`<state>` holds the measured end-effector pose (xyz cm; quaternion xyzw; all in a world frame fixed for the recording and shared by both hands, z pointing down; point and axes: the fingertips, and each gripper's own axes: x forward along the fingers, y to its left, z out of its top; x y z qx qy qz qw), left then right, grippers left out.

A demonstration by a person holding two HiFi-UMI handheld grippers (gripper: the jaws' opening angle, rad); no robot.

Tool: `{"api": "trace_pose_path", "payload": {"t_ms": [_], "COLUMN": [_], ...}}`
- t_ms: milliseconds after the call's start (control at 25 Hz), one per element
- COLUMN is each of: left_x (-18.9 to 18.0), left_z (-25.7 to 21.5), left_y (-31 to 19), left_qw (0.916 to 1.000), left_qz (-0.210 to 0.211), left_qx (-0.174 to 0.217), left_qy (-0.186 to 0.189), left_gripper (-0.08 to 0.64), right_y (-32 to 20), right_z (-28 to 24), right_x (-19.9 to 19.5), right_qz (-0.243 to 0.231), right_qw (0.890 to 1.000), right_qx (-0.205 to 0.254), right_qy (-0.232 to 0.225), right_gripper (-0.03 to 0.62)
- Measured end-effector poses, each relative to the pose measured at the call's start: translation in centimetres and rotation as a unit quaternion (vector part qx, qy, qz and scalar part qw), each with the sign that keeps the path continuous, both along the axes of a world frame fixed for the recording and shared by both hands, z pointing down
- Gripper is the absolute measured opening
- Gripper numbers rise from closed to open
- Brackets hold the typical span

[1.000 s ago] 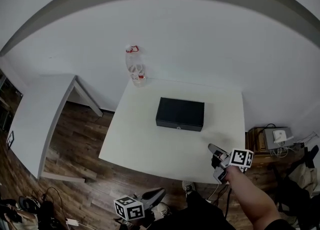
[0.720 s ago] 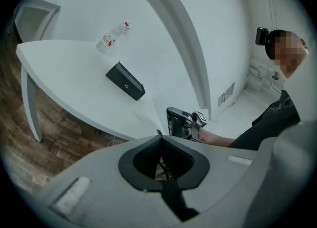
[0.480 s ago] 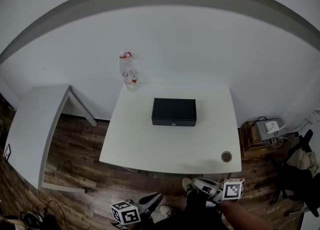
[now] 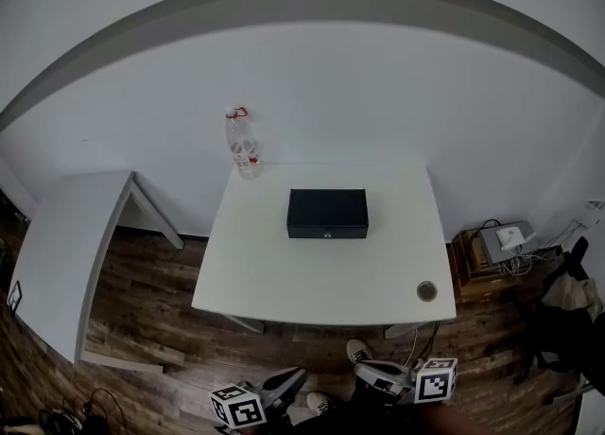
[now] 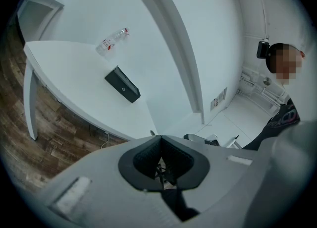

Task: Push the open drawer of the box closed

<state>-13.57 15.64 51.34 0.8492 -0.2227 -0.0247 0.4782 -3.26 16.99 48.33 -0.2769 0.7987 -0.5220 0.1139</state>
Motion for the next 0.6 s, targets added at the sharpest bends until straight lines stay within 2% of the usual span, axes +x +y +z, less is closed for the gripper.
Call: {"api": "trace_pose_path", "payload": {"t_ms": [160, 600], "left_x": [-0.73, -1.05], "left_z": [-0.37, -0.68], "left_y": [-0.37, -0.49], "left_qw": [0.9998, 0.9996], "left_qz": [-0.017, -0.027], "left_qx": [0.006, -0.001], "left_qy": [0.004, 0.011], "left_gripper": [0.002, 0.002], "right_y": [0.38, 0.58], "right_z": [-0.05, -0.39], "right_x": [-0.64, -0.97], "right_qz": [-0.014, -0.017], "right_qw": [1.0, 1.0], "right_qx": [0.004, 0.011], "right_qy": [0.003, 0.005], "right_gripper": [0.003, 0.003]}}
